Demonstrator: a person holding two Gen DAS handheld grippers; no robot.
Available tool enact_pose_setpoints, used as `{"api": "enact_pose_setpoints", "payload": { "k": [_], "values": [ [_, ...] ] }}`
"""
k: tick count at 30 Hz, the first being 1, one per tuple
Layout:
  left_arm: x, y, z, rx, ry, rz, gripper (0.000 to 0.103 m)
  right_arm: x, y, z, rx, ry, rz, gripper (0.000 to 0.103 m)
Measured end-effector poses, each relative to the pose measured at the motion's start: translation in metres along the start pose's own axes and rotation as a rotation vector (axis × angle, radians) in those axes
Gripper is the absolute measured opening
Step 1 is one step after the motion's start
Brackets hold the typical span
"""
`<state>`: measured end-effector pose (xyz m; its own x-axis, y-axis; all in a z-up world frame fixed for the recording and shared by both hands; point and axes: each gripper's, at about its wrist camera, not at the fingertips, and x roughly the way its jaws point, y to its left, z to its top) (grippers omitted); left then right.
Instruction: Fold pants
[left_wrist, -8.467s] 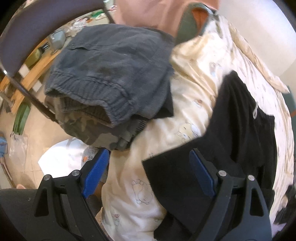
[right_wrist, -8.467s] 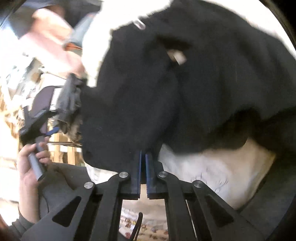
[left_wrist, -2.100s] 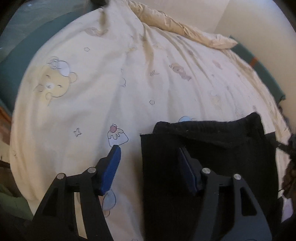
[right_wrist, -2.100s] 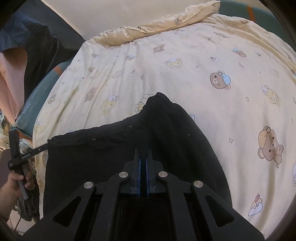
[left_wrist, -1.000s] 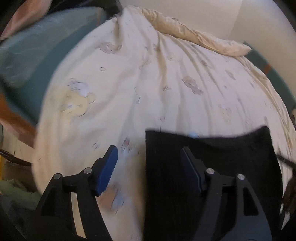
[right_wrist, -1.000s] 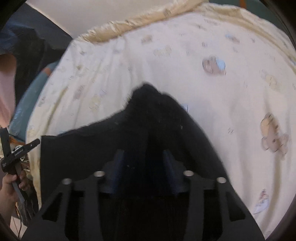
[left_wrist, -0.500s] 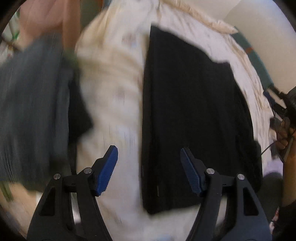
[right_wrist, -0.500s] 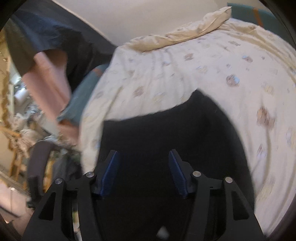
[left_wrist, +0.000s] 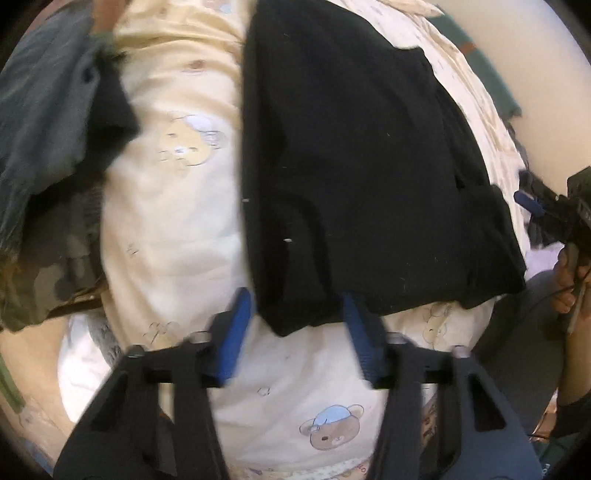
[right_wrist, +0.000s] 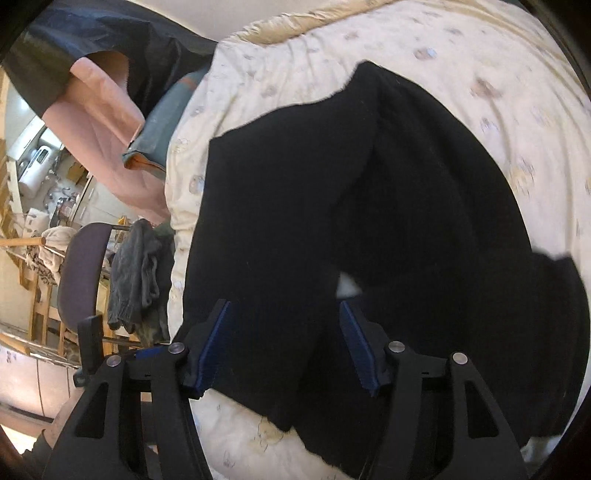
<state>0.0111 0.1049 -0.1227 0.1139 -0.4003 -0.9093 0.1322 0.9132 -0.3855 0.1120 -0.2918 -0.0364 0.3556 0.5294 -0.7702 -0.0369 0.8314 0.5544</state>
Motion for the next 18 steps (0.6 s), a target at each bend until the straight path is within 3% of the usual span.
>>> {"api": "enact_pose_setpoints", "payload": {
  "k": [2,3,6,10,12,18],
  "values": [
    [0.008,-0.008,0.002,0.033,0.021,-0.013,0.018,-0.001,-0.002,-0.006,0.009,-0.001,-0.01,0.062],
    [0.008,-0.009,0.005,0.046,0.028,-0.016,0.005,-0.001,-0.002,-0.008,0.007,0.001,-0.019,0.062],
    [0.003,-0.01,0.003,0.041,0.028,0.0,0.005,0.006,-0.001,-0.014,-0.008,0.026,-0.037,0.062],
    [-0.017,-0.012,-0.007,0.049,-0.036,0.025,0.003,0.013,-0.001,-0.021,-0.022,0.066,-0.045,0.062],
    [-0.018,0.001,-0.007,-0.021,-0.036,-0.005,0.003,0.016,-0.002,-0.023,-0.022,0.082,-0.054,0.062],
    [-0.02,0.01,-0.006,-0.035,-0.059,0.056,0.001,0.036,-0.016,-0.045,0.085,0.186,-0.01,0.062]
  ]
}}
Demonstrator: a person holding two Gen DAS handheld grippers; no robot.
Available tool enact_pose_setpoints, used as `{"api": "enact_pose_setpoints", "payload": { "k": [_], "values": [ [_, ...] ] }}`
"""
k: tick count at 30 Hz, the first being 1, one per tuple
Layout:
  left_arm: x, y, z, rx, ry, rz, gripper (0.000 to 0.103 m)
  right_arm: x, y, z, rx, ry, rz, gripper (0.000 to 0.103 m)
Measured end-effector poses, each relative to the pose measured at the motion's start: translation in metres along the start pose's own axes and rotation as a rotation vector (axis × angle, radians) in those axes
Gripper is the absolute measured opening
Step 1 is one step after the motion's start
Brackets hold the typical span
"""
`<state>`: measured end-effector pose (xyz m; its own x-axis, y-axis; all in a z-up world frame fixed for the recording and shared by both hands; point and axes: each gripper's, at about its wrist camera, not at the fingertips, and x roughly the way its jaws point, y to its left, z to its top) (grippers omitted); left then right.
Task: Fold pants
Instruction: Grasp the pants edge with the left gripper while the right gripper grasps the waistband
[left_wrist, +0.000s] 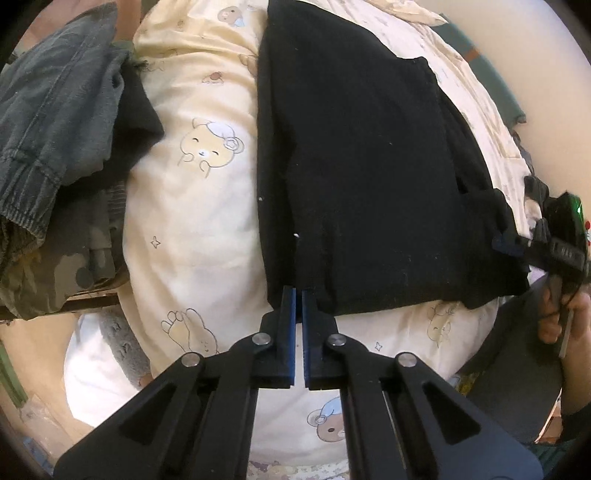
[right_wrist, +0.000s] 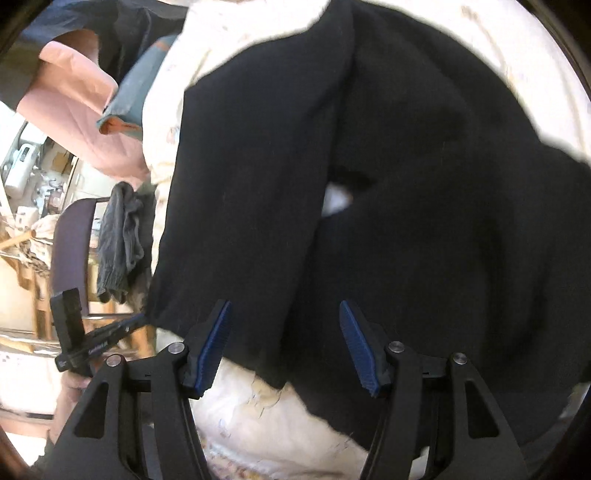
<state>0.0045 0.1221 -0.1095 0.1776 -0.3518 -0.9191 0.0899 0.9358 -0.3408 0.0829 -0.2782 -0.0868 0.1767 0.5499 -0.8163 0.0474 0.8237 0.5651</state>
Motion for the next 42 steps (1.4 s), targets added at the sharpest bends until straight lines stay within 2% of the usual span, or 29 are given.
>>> {"api": "enact_pose_setpoints", "payload": {
  "k": [5,8,12,14,15,17,21,23,24,25,26,27,28,30,32,33,37,38,39,41,42],
  "values": [
    [0.002,0.005,0.001,-0.006,0.009,0.051,0.001,0.022,0.012,-0.017,-0.039,0.063,0.023,0.061],
    [0.004,0.005,0.001,-0.009,0.016,0.048,0.001,0.038,0.018,-0.021,-0.051,0.099,0.009,0.059],
    [0.006,0.016,0.002,-0.099,0.04,0.005,0.003,0.044,0.023,-0.021,-0.079,0.092,-0.041,0.059],
    [0.009,0.018,0.004,-0.122,0.049,0.001,0.015,0.042,0.018,-0.02,-0.065,0.082,-0.042,0.059],
    [0.01,0.019,0.005,-0.136,0.046,-0.009,0.027,0.042,0.014,-0.019,-0.05,0.078,-0.038,0.059],
    [0.012,0.016,0.008,-0.15,0.037,-0.061,0.03,0.043,0.012,-0.016,-0.035,0.071,-0.026,0.059],
    [0.017,0.011,0.011,-0.139,0.048,-0.045,0.036,0.044,0.014,-0.013,-0.035,0.061,-0.021,0.059],
    [0.027,0.012,0.012,-0.145,0.075,-0.046,0.034,0.046,0.014,-0.014,-0.038,0.061,-0.022,0.059],
    [0.031,0.011,0.012,-0.145,0.083,-0.049,0.031,0.047,0.013,-0.014,-0.035,0.065,-0.015,0.059],
    [0.034,0.01,0.012,-0.143,0.088,-0.077,0.012,0.048,0.014,-0.013,-0.035,0.067,-0.009,0.059],
    [0.037,0.008,0.012,-0.133,0.102,-0.119,0.001,0.05,0.015,-0.012,-0.042,0.071,0.001,0.056],
    [0.036,0.005,0.012,-0.113,0.105,-0.131,0.003,0.051,0.015,-0.012,-0.049,0.073,0.005,0.042],
    [0.033,0.002,0.011,-0.095,0.091,-0.128,0.002,0.054,0.018,-0.012,-0.062,0.076,0.002,0.021],
    [0.027,0.001,0.009,-0.073,0.083,-0.084,0.001,0.056,0.022,-0.012,-0.092,0.082,-0.009,0.007],
    [0.018,0.006,0.008,-0.088,0.056,-0.046,0.001,0.052,0.026,-0.013,-0.12,0.067,-0.017,0.006],
    [0.011,0.008,0.007,-0.101,0.046,-0.062,0.001,0.047,0.028,-0.014,-0.134,0.054,-0.011,0.005],
    [-0.004,0.007,0.004,-0.08,-0.005,-0.041,0.001,0.028,0.03,-0.016,-0.147,0.001,0.019,0.004],
    [-0.001,0.01,0.003,-0.094,0.015,-0.043,0.001,0.029,0.029,-0.016,-0.141,0.009,0.017,0.004],
    [0.006,0.013,0.001,-0.106,0.034,-0.01,0.001,0.035,0.026,-0.016,-0.128,0.03,-0.003,0.004],
    [0.02,0.011,-0.002,-0.09,0.091,0.018,0.001,0.057,0.021,-0.02,-0.124,0.111,-0.06,0.004],
    [0.022,0.01,-0.004,-0.073,0.094,0.04,0.001,0.067,0.019,-0.022,-0.12,0.151,-0.085,0.005]
  ]
}}
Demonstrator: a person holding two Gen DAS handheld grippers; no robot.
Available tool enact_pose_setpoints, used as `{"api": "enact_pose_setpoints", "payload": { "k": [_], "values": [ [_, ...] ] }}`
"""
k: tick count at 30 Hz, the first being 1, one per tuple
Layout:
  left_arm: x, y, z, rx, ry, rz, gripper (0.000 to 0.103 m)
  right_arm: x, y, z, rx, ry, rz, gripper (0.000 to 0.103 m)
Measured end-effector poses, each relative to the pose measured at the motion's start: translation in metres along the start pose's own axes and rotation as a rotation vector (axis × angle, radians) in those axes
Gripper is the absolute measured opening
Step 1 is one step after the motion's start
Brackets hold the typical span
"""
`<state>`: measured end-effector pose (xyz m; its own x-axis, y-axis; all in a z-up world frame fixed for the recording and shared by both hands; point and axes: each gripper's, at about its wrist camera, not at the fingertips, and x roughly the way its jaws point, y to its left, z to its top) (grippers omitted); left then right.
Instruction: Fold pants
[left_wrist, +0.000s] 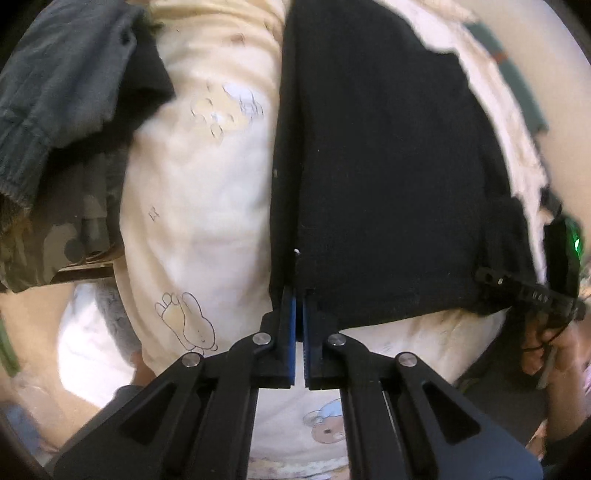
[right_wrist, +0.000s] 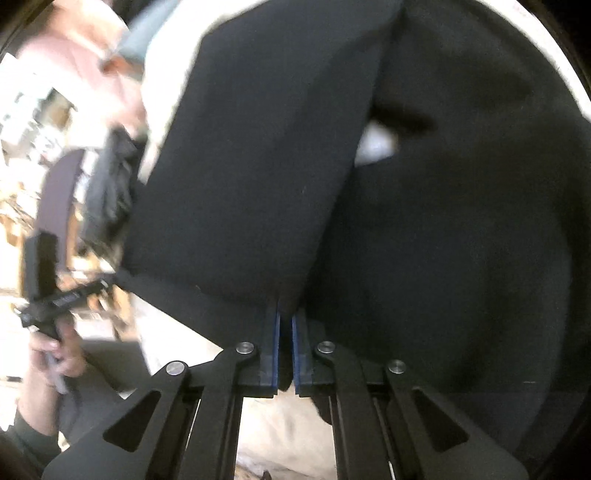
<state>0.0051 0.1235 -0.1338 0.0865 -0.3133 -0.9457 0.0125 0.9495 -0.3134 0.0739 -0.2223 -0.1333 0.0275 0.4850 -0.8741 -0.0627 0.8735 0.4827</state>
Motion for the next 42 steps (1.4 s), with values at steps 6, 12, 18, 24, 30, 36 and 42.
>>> {"api": "enact_pose_setpoints", "payload": {
  "k": [6,12,18,24,30,36,42],
  "values": [
    [-0.007,-0.002,0.001,-0.021,-0.027,0.109,0.012,-0.008,-0.002,-0.005,0.029,-0.02,-0.102,0.036],
    [-0.035,-0.048,0.004,0.074,-0.194,0.007,0.013,-0.041,0.018,0.002,-0.053,-0.216,-0.036,0.036],
    [0.039,-0.066,0.007,0.158,0.0,0.156,0.013,0.023,0.036,0.015,-0.112,-0.047,-0.014,0.035],
    [0.037,-0.056,0.006,0.097,0.027,0.194,0.015,0.045,0.027,0.009,-0.086,0.02,-0.103,0.031],
    [-0.01,-0.089,0.006,0.113,-0.181,0.179,0.081,-0.021,0.004,-0.001,0.009,-0.124,0.041,0.034],
    [-0.016,-0.13,0.027,0.18,-0.249,0.138,0.082,-0.125,-0.056,-0.003,0.147,-0.33,0.019,0.049],
    [0.001,-0.173,0.05,0.224,-0.224,0.098,0.082,-0.183,-0.13,-0.009,0.317,-0.378,-0.151,0.051]
  ]
}}
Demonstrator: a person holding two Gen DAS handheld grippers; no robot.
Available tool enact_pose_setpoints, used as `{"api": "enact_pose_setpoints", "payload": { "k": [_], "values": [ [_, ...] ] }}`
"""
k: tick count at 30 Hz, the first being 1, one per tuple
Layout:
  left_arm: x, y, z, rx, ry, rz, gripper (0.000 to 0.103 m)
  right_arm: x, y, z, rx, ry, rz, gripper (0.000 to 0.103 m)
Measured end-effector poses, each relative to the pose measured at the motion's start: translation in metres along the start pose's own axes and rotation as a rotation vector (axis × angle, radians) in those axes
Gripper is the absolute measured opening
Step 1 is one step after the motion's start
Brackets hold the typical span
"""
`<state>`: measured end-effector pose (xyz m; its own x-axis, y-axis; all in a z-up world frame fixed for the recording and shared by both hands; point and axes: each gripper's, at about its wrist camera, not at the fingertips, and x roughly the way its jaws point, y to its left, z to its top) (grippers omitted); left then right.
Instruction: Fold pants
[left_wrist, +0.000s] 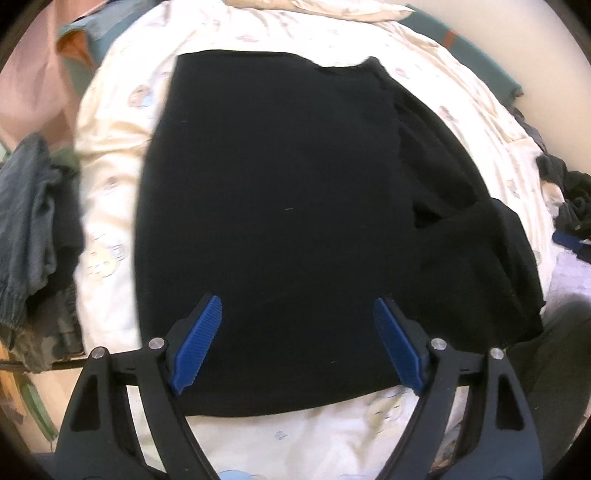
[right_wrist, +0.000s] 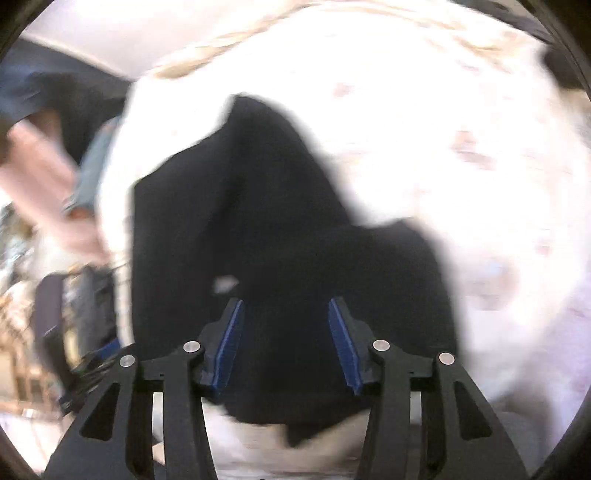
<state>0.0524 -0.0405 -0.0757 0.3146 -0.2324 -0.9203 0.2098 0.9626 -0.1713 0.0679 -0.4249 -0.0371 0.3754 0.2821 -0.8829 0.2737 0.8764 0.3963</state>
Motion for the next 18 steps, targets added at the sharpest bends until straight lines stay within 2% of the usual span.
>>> {"api": "enact_pose_setpoints", "payload": {
  "k": [3,6,9,12,15,16,18],
  "values": [
    [0.01,-0.006,0.006,0.022,0.001,-0.016,0.082,0.008,-0.049,-0.003,0.135,0.063,-0.12,0.051],
    [0.01,-0.016,0.011,0.018,0.003,-0.035,0.082,0.018,-0.078,-0.012,0.202,0.072,-0.222,0.051],
    [0.011,-0.017,0.015,0.009,0.003,-0.053,0.082,0.027,-0.104,-0.023,0.295,0.092,-0.248,0.051],
    [0.009,-0.013,0.013,0.003,0.005,-0.052,0.082,0.039,-0.11,-0.036,0.302,0.118,-0.28,0.05],
    [0.006,-0.006,0.011,-0.02,0.006,-0.059,0.082,0.035,-0.098,-0.039,0.252,0.085,-0.271,0.012],
    [0.005,-0.004,0.01,-0.024,0.004,-0.059,0.082,0.029,-0.091,-0.038,0.229,0.057,-0.264,0.004],
    [0.003,0.0,0.009,-0.031,-0.003,-0.054,0.082,0.01,-0.072,-0.033,0.171,-0.001,-0.222,0.004]
  ]
}}
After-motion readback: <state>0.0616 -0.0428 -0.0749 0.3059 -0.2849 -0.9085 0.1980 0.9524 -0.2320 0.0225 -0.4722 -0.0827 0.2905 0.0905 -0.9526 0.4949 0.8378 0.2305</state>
